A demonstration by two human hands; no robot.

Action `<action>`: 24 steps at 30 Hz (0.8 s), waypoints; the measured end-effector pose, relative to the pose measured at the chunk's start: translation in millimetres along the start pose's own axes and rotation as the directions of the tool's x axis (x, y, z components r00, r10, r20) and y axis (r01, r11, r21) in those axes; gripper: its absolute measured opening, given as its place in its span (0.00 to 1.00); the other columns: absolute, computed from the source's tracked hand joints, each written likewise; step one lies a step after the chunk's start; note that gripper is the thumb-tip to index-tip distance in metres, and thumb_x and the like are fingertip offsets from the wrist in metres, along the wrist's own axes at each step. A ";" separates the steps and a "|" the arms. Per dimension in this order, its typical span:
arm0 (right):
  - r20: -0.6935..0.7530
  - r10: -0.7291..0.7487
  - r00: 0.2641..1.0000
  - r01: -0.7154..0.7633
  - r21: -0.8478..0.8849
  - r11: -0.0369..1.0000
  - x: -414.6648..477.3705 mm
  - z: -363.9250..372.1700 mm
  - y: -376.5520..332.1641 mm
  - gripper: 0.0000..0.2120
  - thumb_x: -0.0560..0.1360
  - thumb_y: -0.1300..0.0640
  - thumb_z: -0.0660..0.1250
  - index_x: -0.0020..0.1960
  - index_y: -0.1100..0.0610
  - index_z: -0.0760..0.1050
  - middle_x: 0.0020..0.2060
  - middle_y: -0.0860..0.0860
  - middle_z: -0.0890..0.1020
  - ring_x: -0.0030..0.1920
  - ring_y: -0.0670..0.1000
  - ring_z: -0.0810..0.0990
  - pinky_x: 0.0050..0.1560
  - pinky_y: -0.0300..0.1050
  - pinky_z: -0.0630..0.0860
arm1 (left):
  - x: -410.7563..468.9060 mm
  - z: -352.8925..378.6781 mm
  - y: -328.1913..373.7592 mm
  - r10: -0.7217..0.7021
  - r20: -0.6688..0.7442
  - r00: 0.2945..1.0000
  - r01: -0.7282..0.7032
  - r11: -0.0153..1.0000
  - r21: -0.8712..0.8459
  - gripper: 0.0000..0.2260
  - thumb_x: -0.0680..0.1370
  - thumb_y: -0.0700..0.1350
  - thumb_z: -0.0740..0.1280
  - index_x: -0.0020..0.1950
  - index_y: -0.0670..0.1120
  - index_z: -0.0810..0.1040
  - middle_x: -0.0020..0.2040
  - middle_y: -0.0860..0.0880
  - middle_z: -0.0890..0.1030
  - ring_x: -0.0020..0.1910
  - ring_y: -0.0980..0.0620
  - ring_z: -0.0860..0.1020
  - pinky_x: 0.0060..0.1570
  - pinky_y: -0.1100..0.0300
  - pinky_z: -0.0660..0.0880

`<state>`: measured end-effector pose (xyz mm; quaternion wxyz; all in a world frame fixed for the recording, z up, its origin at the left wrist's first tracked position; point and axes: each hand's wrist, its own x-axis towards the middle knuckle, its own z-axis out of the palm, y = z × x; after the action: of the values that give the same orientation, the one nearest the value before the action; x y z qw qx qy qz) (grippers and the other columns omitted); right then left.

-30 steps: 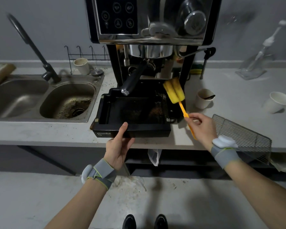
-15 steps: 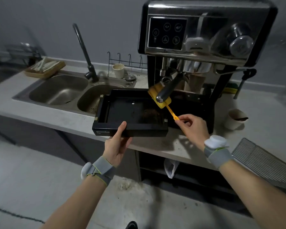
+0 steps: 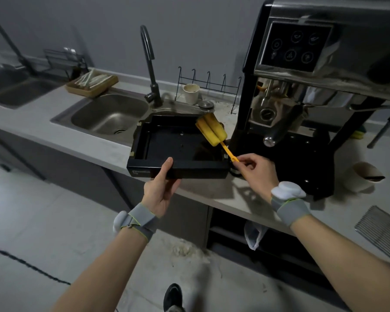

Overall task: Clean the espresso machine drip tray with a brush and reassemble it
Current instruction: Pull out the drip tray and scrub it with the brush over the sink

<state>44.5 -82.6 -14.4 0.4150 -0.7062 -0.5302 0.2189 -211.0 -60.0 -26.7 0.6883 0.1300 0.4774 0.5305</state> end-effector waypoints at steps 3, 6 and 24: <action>-0.031 -0.007 0.999 0.007 -0.011 1.000 11.2 21.9 -15.4 0.02 0.74 0.52 0.73 0.46 0.49 0.83 0.33 0.43 0.83 0.29 0.39 0.76 0.35 0.40 0.76 | 19.8 -7.1 22.1 -0.006 0.036 0.999 0.006 1.000 0.002 0.22 0.68 0.47 0.80 0.56 0.39 0.80 0.48 0.42 0.87 0.47 0.48 0.86 0.46 0.56 0.83; -0.063 0.000 0.998 -0.002 -0.033 0.999 23.4 44.9 -31.3 0.04 0.73 0.52 0.74 0.47 0.50 0.84 0.34 0.42 0.82 0.32 0.43 0.76 0.38 0.44 0.78 | 40.9 -14.8 44.8 -0.007 0.064 0.998 0.008 1.000 -0.006 0.23 0.69 0.47 0.80 0.59 0.40 0.78 0.50 0.42 0.86 0.49 0.47 0.86 0.50 0.54 0.82; 0.046 -0.098 0.994 0.106 -0.234 0.966 95.7 150.4 -112.4 0.06 0.74 0.44 0.69 0.47 0.43 0.83 0.39 0.40 0.83 0.36 0.42 0.73 0.30 0.37 0.64 | 136.7 -39.4 137.0 0.071 -0.031 0.997 -0.063 0.977 0.203 0.26 0.67 0.48 0.81 0.60 0.39 0.79 0.53 0.43 0.86 0.46 0.50 0.86 0.44 0.57 0.84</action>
<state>-99.2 70.2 6.0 0.3296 -0.7185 -0.5951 0.1448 -328.0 99.1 -23.8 0.6440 0.2050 0.5372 0.5047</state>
